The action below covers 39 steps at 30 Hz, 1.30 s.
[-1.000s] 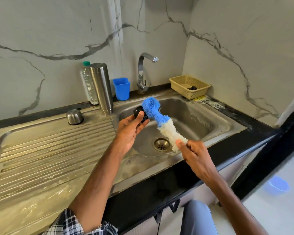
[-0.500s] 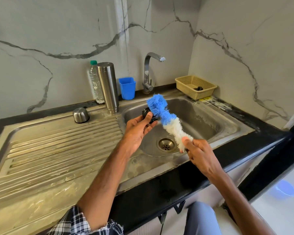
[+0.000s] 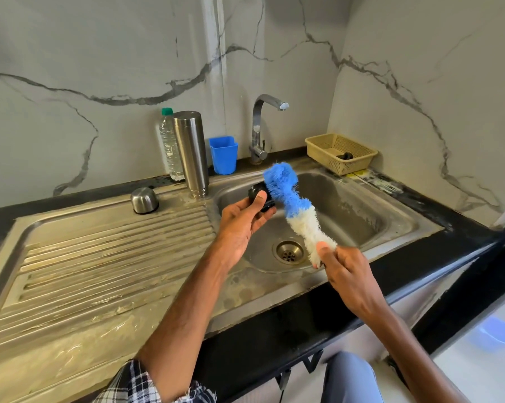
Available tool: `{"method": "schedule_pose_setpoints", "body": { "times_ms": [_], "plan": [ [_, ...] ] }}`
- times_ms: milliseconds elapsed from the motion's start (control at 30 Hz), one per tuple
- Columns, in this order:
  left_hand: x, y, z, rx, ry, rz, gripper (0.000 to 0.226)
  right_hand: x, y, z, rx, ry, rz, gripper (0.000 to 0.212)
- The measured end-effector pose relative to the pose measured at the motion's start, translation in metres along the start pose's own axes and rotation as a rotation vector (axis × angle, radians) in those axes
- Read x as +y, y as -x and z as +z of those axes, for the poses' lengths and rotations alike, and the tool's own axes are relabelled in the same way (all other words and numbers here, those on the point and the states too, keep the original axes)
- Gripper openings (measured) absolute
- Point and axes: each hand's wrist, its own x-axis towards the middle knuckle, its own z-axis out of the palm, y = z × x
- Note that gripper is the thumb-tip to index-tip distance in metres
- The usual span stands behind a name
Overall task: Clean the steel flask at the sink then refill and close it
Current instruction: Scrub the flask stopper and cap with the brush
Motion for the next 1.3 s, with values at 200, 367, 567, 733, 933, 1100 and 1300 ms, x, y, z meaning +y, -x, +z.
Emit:
{"method": "schedule_pose_setpoints", "body": {
  "times_ms": [200, 367, 567, 733, 933, 1100, 1300],
  "plan": [
    [-0.002, 0.002, 0.000, -0.049, -0.058, -0.014, 0.029, -0.007, -0.001, -0.002, 0.053, 0.013, -0.008, 0.053],
    [0.001, -0.003, -0.004, -0.021, -0.028, -0.001, 0.031, -0.005, -0.004, -0.003, 0.052, 0.028, 0.026, 0.050],
    [0.005, -0.002, -0.002, 0.030, 0.095, 0.001, 0.031, -0.002, -0.002, -0.003, 0.045, 0.031, 0.011, 0.047],
    [0.004, 0.002, 0.003, 0.004, 0.127, -0.012, 0.027, 0.004, -0.002, -0.005, 0.057, 0.044, -0.026, 0.048],
    [0.002, 0.002, 0.003, 0.021, 0.131, -0.045, 0.021, 0.003, 0.001, -0.006, 0.036, 0.053, -0.048, 0.050],
    [0.000, 0.003, 0.005, 0.001, 0.124, -0.052, 0.029, -0.001, 0.002, -0.003, 0.053, 0.046, -0.022, 0.050],
    [0.000, 0.005, 0.008, 0.010, 0.106, -0.101, 0.033, -0.007, 0.001, 0.002, 0.083, 0.081, 0.014, 0.051]
  ]
}}
